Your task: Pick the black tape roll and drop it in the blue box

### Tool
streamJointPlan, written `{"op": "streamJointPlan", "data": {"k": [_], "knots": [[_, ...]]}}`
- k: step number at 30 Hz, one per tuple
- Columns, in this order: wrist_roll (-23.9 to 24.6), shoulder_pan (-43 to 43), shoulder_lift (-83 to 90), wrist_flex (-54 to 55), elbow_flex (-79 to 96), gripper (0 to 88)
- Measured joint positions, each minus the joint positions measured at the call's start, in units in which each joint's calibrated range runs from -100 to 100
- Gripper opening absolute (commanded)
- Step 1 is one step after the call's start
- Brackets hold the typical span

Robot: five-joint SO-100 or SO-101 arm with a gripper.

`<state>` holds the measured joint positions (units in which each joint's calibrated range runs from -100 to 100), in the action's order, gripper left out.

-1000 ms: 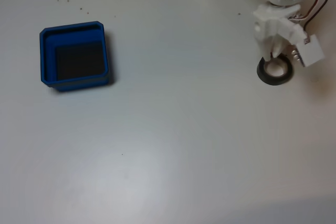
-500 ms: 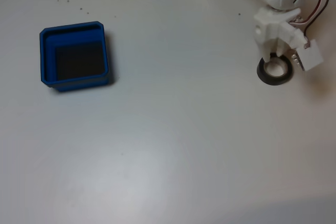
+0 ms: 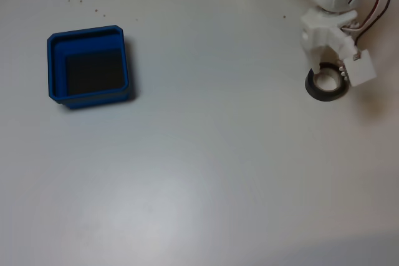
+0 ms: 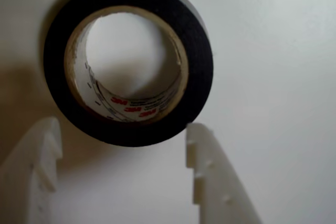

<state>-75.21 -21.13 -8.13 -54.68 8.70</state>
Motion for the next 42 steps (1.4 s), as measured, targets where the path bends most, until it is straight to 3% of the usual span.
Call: {"op": "streamJointPlan", "data": {"k": [5,20,37,42], "knots": [[4.59,0.0,-3.9,0.0,-0.09,22.4],[7.68,2.08,-5.42,0.0,-0.09,22.4],[7.93,1.98,-5.42,0.0,-0.09,22.4],[11.77,1.98,-5.42,0.0,-0.09,22.4]]}}
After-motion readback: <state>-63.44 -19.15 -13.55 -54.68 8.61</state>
